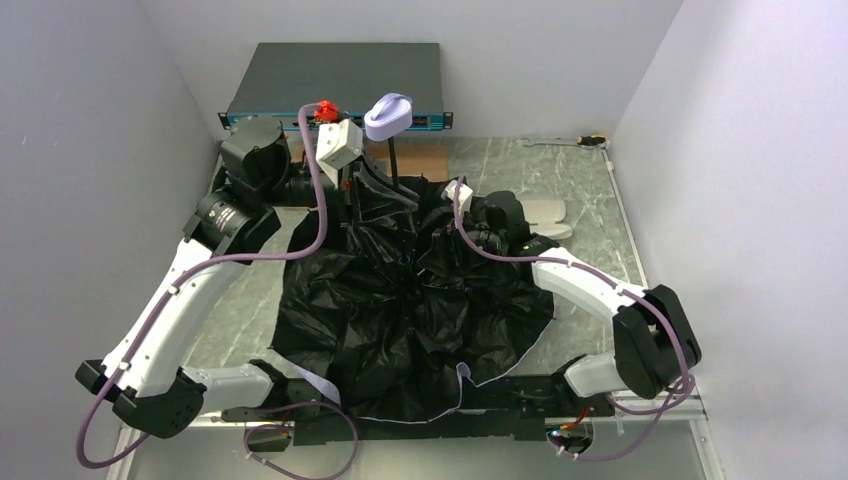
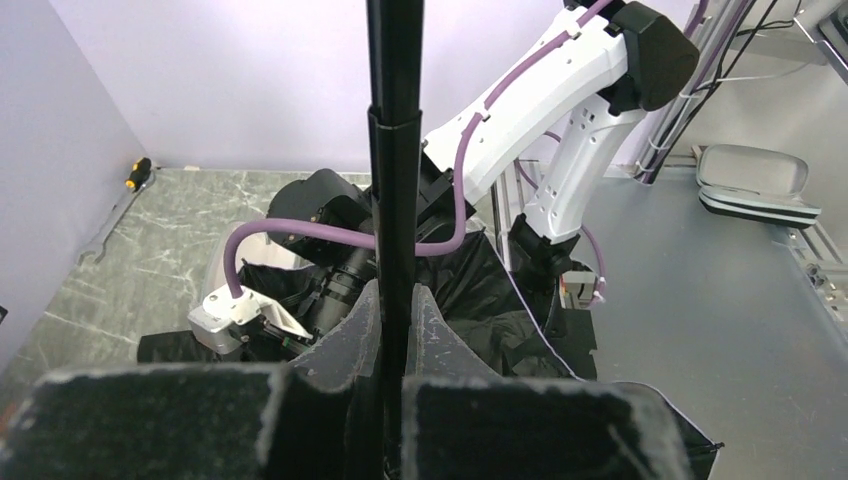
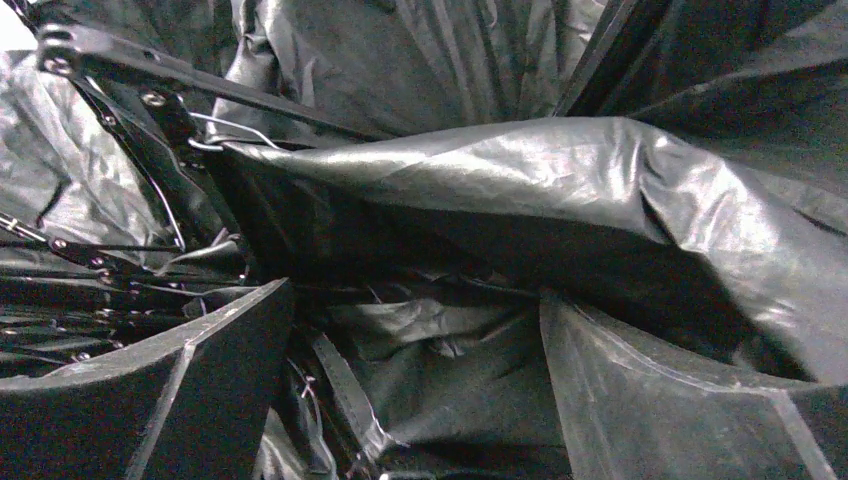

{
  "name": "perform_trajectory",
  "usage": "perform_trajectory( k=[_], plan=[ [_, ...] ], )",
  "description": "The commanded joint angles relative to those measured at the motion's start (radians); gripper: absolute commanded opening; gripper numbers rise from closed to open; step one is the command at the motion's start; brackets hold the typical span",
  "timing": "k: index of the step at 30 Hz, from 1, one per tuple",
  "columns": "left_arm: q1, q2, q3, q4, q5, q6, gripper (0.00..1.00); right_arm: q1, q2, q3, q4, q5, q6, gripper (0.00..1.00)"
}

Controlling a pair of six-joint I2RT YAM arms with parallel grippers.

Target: Open the umbrella

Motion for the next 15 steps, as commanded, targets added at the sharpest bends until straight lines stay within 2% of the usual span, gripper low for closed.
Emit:
perform_trajectory(
  k=[1,3,6,11,15],
  plan=[
    [-0.007,-0.036,0.121,0.079,0.102,-0.059,0.0,-0.028,0.067,-0.054,-0.02,0.046,-0.119,0.94],
    [-0.006,-0.036,0.114,0.04,0.102,-0.03,0.0,-0.051,0.083,-0.064,0.001,0.067,-0.153,0.95],
    [-0.007,-0.046,0.059,0.001,0.019,0.041,0.0,-0.101,0.079,-0.023,-0.032,0.041,-0.202,0.96],
    [-0.005,-0.047,-0.065,0.053,-0.112,0.156,0.0,-0.121,-0.083,0.086,-0.13,-0.131,-0.255,0.97],
    [-0.003,-0.017,-0.067,0.086,-0.098,0.153,0.0,-0.117,-0.213,0.124,-0.161,-0.194,-0.234,0.98]
  ],
)
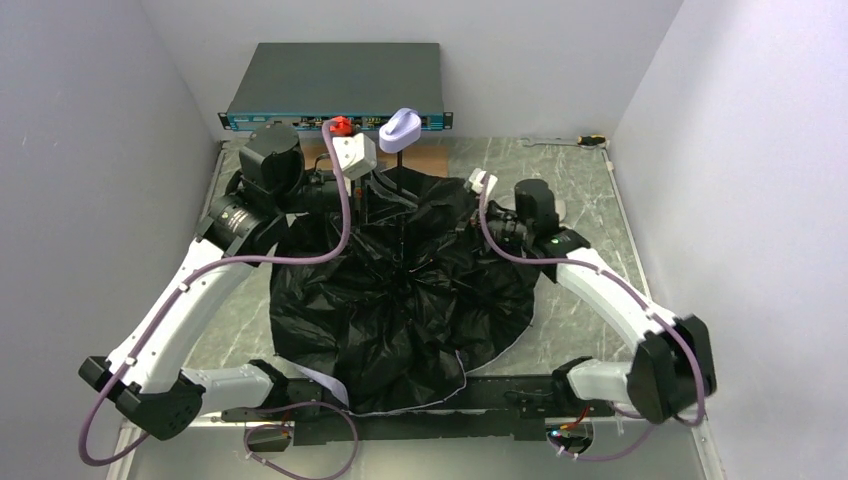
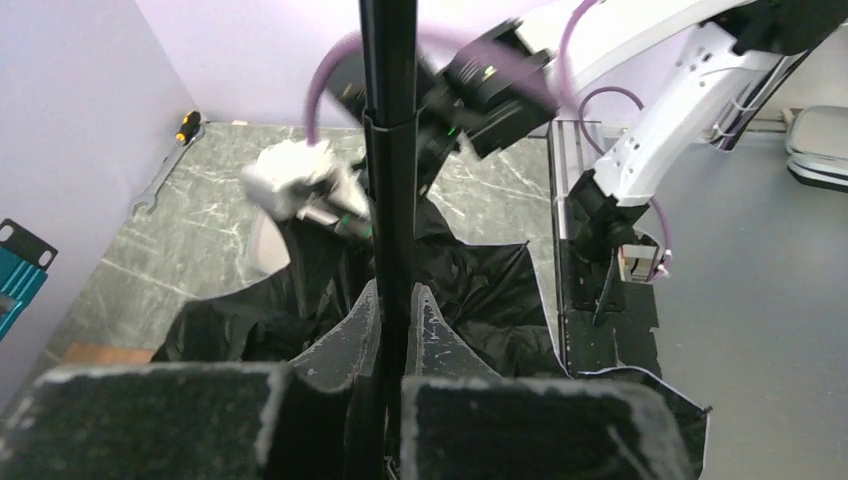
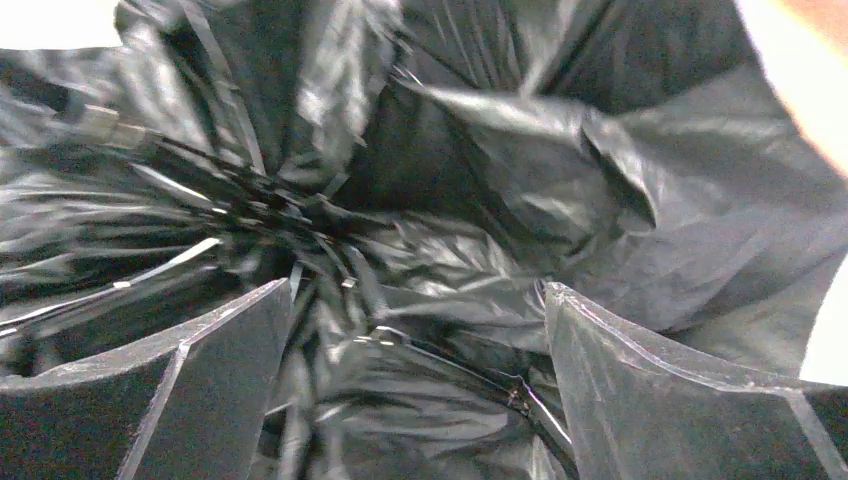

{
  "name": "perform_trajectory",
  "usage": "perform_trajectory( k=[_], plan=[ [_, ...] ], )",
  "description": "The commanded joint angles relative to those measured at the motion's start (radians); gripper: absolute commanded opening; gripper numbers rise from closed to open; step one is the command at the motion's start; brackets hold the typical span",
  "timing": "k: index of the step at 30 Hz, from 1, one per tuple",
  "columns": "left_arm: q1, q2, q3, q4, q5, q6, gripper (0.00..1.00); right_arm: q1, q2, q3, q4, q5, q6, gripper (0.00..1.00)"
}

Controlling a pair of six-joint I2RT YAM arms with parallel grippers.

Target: Open the umbrella

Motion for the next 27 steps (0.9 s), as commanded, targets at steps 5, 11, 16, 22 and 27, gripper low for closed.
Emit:
perform_trajectory(
  k=[5,11,16,22,27],
  plan=[
    [-0.002,-0.003,0.007,0.143,0.014,0.025,0.0,0.046,-0.223,0.143,-0.021,-0.098,0.02,0.99],
    [-0.001,0.027,0.037,0.152,0.028,0.006,0.0,0.237,-0.161,0.216,0.122,0.009,0.058,0.99],
    [-0.002,0.041,0.064,0.162,0.032,-0.016,0.0,0.297,-0.062,0.284,0.213,0.034,0.074,0.91],
    [0.016,0.035,0.078,0.176,0.01,-0.075,0.0,0.307,-0.022,0.285,0.242,0.046,0.094,0.18],
    [0.147,-0.059,-0.071,0.329,0.059,-0.244,0.67,0.293,-0.041,0.286,0.277,0.149,0.226,0.0]
  ],
)
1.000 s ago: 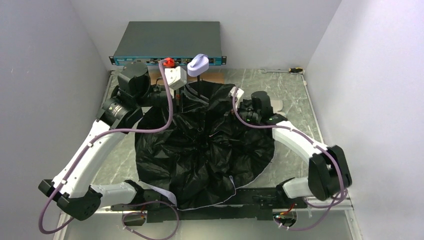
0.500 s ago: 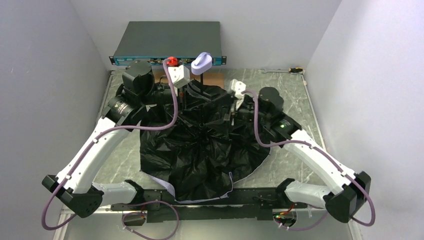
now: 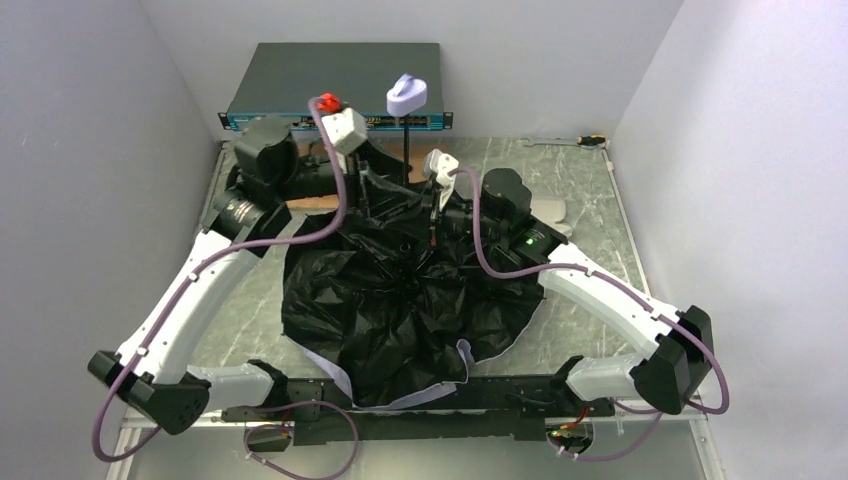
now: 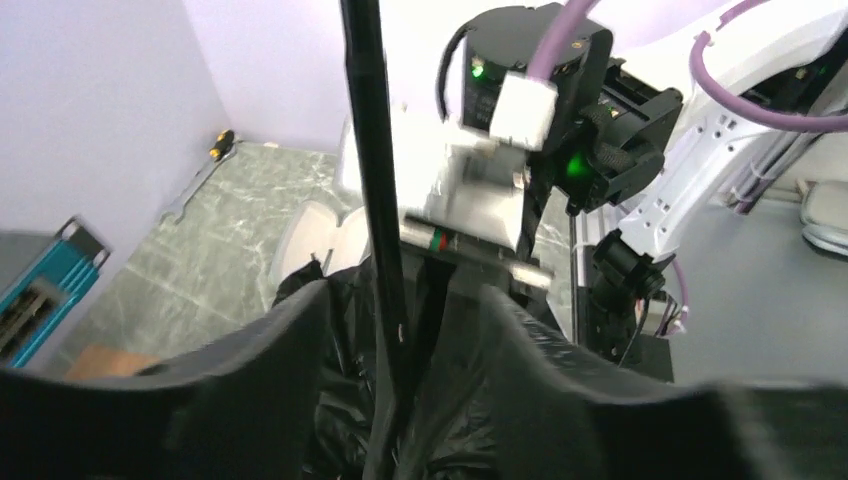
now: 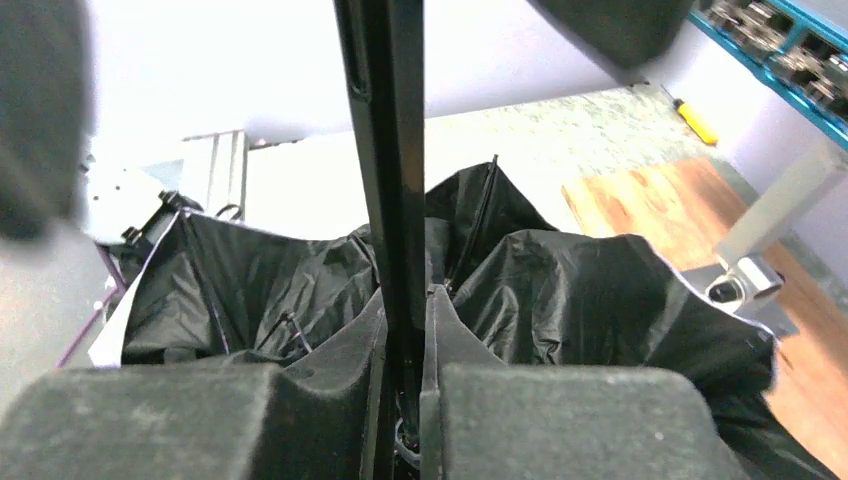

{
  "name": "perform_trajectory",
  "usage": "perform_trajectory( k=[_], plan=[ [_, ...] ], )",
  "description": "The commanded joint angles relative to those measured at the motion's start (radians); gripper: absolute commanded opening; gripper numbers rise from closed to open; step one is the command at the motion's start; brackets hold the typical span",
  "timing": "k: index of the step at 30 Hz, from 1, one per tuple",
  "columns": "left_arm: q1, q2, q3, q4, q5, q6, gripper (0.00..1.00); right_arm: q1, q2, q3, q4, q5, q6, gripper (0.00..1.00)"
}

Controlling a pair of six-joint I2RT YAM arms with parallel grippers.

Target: Open the umbrella

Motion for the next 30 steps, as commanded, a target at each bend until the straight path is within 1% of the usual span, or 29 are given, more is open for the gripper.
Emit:
perform_trajectory(
  k=[1,2,3,5,6,8,12,16,19,25,28,30],
  plan=[
    [0.128,-0.144,-0.117,0.21,0.073,-0.141,0.79,-0.041,-0.035,0.033,0.101,0.118,0.154,0.0],
    [0.154,-0.173,-0.158,0.195,0.062,-0.113,0.85,-0.048,-0.041,0.034,0.113,0.126,0.174,0.0],
    [0.172,-0.208,-0.195,0.17,0.053,-0.067,0.87,-0.052,-0.045,0.036,0.124,0.14,0.19,0.0],
    [0.181,-0.253,-0.279,0.093,0.033,0.144,0.87,-0.056,-0.055,0.039,0.145,0.169,0.213,0.0],
    [0.181,-0.271,-0.322,0.081,0.023,0.188,0.85,-0.057,-0.06,0.041,0.151,0.184,0.217,0.0],
    [0.175,-0.287,-0.402,0.072,0.044,0.279,0.76,-0.057,-0.065,0.047,0.153,0.189,0.224,0.0],
    [0.111,-0.237,-0.435,0.093,0.008,0.351,0.61,-0.055,-0.073,0.053,0.142,0.195,0.231,0.0],
    [0.039,-0.175,-0.436,0.167,-0.063,0.345,0.53,-0.056,-0.08,0.062,0.138,0.225,0.24,0.0],
    [-0.004,-0.129,-0.432,0.204,-0.099,0.335,0.51,-0.054,-0.081,0.074,0.137,0.226,0.256,0.0],
    [-0.023,-0.047,-0.417,0.219,-0.139,0.279,0.47,-0.048,-0.083,0.097,0.139,0.233,0.259,0.0],
    [-0.023,-0.032,-0.433,0.203,-0.159,0.263,0.32,-0.048,-0.082,0.12,0.139,0.246,0.269,0.0],
    [-0.02,-0.033,-0.455,0.147,-0.176,0.29,0.24,-0.048,-0.079,0.152,0.127,0.253,0.274,0.0]
  ],
)
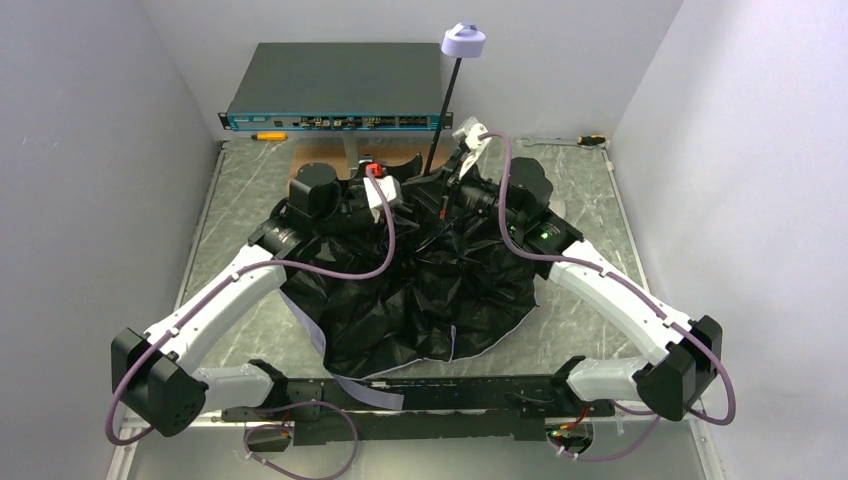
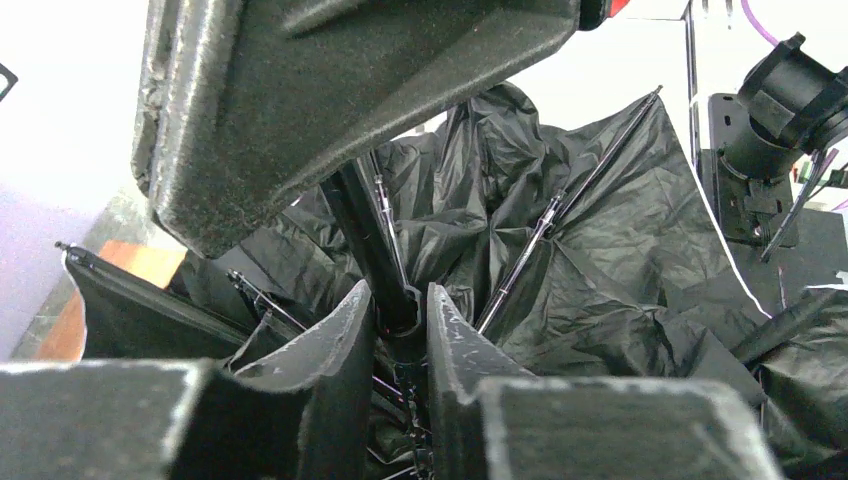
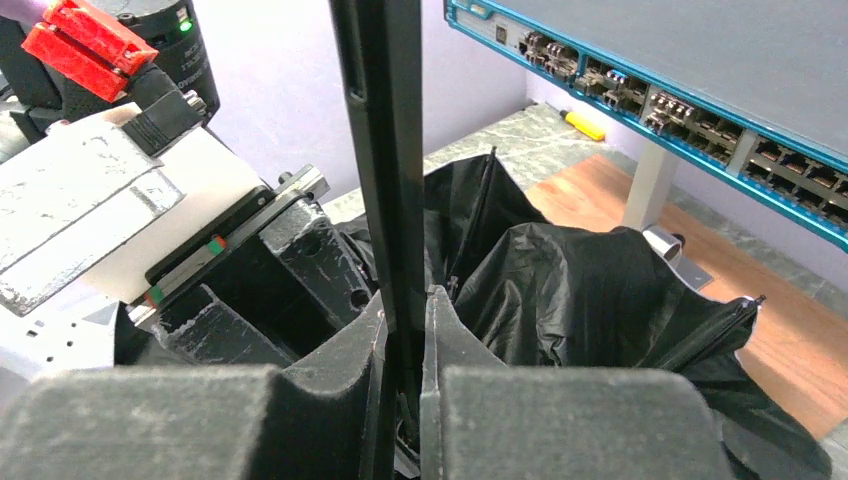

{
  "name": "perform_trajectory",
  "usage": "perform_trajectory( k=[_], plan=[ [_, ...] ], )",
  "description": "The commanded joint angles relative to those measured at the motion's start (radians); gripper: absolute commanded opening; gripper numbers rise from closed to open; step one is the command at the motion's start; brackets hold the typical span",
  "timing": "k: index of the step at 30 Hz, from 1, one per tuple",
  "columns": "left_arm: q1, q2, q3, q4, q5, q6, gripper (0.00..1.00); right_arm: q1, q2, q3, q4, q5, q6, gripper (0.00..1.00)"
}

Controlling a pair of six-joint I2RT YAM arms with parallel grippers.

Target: Open the umbrella

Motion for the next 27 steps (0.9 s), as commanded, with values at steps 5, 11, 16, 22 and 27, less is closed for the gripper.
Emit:
perform_trajectory(
  k=[5,11,16,22,27],
  plan=[
    [0.028,-0.022,-0.132,-0.082,-0.071,0.087,0.16,0.003,-0.037,0.186,0.094,0.01,0.056,0.0],
    [0.058,0.002,-0.201,-0.154,-0.16,0.165,0.19,0.005,-0.041,0.23,0.1,0.004,0.079,0.0],
    [0.078,0.009,-0.248,-0.197,-0.207,0.233,0.19,0.004,-0.048,0.24,0.118,0.006,0.075,0.0],
    [0.095,0.059,-0.254,-0.223,-0.269,0.285,0.2,0.004,-0.058,0.25,0.129,0.015,0.061,0.0],
    [0.115,0.112,-0.246,-0.264,-0.308,0.32,0.2,0.002,-0.07,0.276,0.123,0.024,0.048,0.0]
  ],
)
